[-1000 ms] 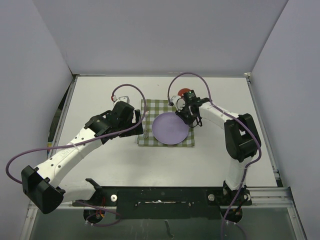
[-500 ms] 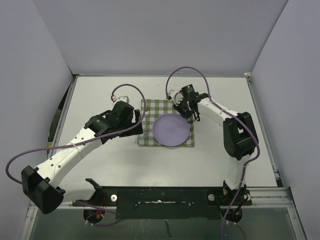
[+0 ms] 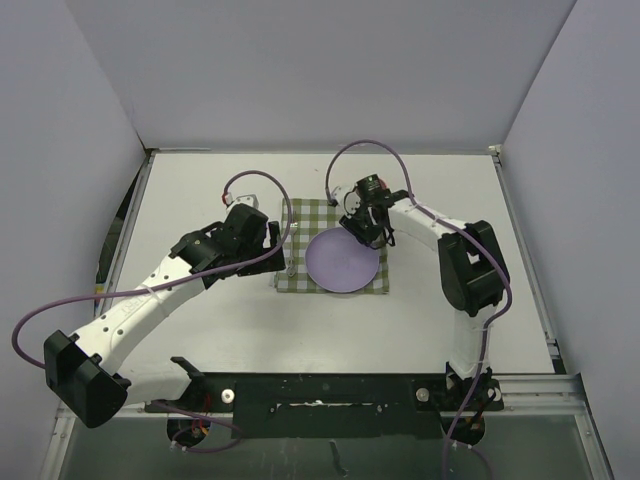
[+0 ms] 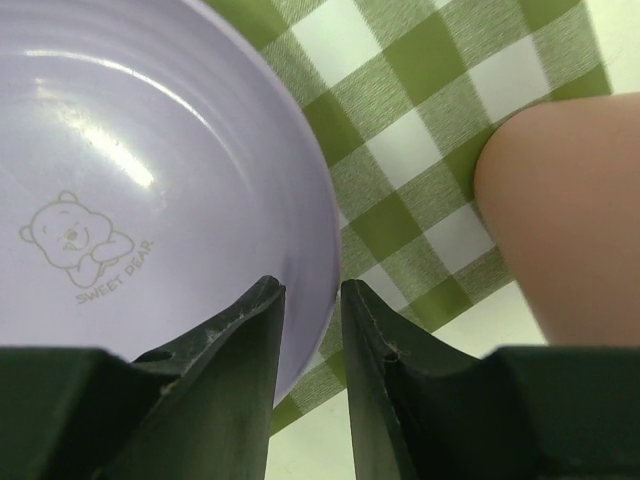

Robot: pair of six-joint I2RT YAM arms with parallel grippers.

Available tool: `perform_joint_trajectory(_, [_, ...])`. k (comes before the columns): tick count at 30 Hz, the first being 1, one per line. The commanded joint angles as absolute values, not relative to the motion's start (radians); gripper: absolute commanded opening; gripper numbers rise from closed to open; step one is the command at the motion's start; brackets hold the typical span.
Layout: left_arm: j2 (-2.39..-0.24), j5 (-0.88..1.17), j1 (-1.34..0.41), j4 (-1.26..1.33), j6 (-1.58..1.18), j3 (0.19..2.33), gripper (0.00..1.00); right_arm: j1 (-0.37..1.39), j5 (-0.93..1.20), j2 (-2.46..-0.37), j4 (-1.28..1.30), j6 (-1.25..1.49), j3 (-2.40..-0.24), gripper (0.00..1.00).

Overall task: Set the dinner table for one person
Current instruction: Adjust the plate on the napkin.

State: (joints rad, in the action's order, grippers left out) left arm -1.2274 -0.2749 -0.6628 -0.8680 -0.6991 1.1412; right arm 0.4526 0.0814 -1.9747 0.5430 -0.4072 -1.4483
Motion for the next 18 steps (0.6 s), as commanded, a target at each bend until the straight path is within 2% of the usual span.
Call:
perform_joint_trajectory(1, [-1.197,-0.265,-0.656,-0.828,-0.695,1.143,0.98,0.451,0.074,-1.916,0.499,-0.42,-1.409,0.31])
perform_joint_trajectory(14, [-1.183,-0.268,-0.656,-0.831,-0.695,1.134,0.98,0.438,0.1,-1.91,0.503,-0.428,-1.383,0.29])
perform_joint_trajectory(16, [-1.186,-0.266,-0.656,-0.826,-0.696,1.13,0.98,0.437,0.106,-1.911,0.505,-0.424,-1.396,0.25])
perform_joint_trajectory(18, [-1.187,-0.264,-0.656,-0.822,-0.698,1.125,0.98,0.441,0.107,-1.918,0.51,-0.419,-1.416,0.12])
